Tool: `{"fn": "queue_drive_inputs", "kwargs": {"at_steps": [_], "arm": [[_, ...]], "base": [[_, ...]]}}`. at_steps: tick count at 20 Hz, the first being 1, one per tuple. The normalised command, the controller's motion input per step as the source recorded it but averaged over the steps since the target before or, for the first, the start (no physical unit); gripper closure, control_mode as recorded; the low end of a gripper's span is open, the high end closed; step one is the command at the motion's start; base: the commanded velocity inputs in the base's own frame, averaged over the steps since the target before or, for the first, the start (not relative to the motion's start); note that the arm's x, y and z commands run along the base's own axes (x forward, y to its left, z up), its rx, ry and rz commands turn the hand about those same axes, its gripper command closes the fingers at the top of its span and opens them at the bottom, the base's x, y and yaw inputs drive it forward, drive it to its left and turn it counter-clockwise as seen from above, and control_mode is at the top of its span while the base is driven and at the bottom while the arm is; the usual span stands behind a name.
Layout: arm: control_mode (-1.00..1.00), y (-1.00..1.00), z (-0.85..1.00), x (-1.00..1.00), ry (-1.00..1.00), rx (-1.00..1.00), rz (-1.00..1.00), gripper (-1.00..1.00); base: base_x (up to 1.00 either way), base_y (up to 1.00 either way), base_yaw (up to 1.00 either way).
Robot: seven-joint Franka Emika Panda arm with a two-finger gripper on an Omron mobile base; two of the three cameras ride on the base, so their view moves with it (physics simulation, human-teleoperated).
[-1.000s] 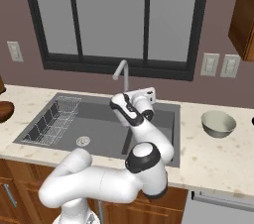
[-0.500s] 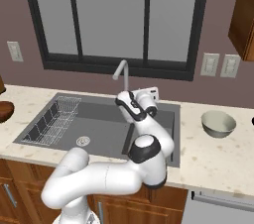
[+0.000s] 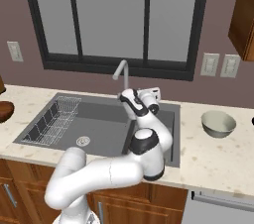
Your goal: Rinse each bowl for a few seconds and place them down in the sink or on the counter.
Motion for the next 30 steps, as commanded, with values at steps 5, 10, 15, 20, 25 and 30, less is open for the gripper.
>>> {"fn": "queue_drive_inputs", "kwargs": {"at_steps": [5, 10, 15, 20, 25, 30], "arm": [[-1.0, -0.03, -0.26, 0.4, 0.02, 0.0, 0.0, -1.0], [-1.0, -0.07, -0.21, 0.39, 0.01, 0.0, 0.0, -1.0], [-1.0, -0.1, -0.23, 0.34, 0.01, 0.02, 0.0, -1.0], [-1.0, -0.1, -0.26, 0.26, 0.02, 0.02, 0.0, 1.0], [-1.0, -0.28, -0.26, 0.02, 0.07, 0.04, 0.0, 1.0], [-1.0, -0.43, -0.27, 0.0, 0.1, 0.04, 0.0, 1.0]], "base": [[0.0, 0.0, 0.0], [0.0, 0.0, 0.0], [0.0, 0.0, 0.0], [0.0, 0.0, 0.0], [0.0, 0.0, 0.0], [0.0, 0.0, 0.0]]}}
